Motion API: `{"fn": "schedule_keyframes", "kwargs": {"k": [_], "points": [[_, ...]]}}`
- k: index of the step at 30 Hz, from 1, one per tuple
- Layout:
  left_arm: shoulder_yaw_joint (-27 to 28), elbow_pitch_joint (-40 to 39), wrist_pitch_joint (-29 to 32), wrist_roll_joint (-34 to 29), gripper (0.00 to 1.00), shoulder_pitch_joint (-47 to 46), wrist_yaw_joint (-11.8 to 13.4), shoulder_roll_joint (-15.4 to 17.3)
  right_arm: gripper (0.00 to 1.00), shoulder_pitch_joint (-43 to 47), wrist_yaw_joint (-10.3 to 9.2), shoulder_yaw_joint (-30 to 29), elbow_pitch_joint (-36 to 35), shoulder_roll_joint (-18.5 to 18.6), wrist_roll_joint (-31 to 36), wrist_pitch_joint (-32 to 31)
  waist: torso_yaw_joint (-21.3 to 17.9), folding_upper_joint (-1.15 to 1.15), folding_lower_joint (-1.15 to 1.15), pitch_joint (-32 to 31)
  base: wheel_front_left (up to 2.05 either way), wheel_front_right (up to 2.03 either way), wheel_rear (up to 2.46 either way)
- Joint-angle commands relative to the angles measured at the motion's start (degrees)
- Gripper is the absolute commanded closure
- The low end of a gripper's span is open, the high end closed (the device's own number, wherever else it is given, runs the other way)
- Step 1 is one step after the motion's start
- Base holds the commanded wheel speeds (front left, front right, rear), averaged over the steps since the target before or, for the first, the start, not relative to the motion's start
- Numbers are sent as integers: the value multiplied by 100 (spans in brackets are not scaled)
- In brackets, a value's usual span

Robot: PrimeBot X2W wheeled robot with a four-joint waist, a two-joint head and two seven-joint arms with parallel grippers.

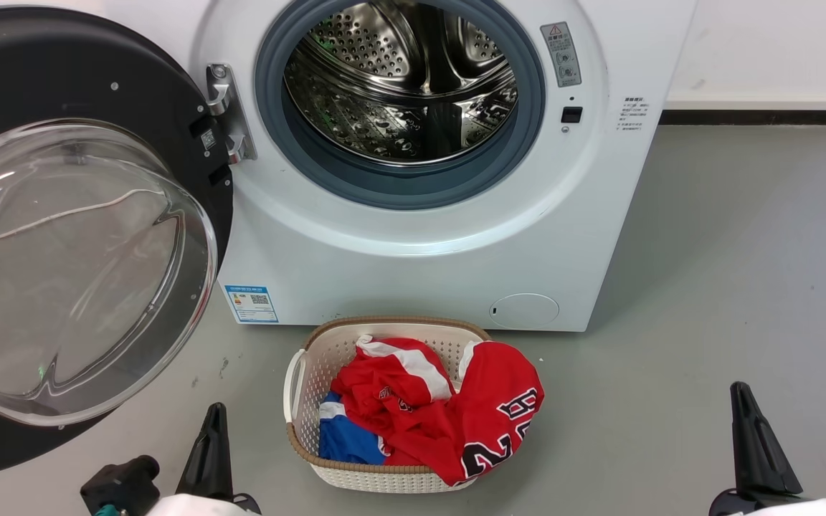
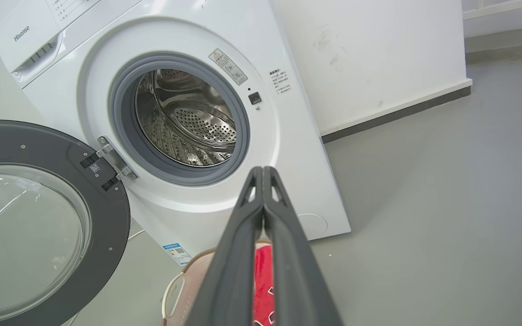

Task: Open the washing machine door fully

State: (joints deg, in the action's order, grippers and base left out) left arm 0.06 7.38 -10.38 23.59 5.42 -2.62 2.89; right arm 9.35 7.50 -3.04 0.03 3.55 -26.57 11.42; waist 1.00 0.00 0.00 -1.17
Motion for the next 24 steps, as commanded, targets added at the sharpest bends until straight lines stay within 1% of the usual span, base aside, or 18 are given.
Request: {"fn": "schedule_keyframes", "kwargs": {"k": [1,12,13,24], "points": [[39,-46,63,294,100,-178,-39,1,100,-187,0,13,-16,62,-312,-47,-2,0,0,2,0,0,0],[140,63,323,1337,100,-347,-112,1,100,-406,0,33,202,101,-1371,-262,-12,0,0,16,0,0,0],[140,63,323,1337,100,-347,-112,1,100,-406,0,33,202,101,-1371,-262,-12,0,0,16,0,0,0],[226,163,554,2259,100,-488,-179,1,100,-601,0,37,395,124,-2293,-466,-22,0,0,30,0,0,0]]}}
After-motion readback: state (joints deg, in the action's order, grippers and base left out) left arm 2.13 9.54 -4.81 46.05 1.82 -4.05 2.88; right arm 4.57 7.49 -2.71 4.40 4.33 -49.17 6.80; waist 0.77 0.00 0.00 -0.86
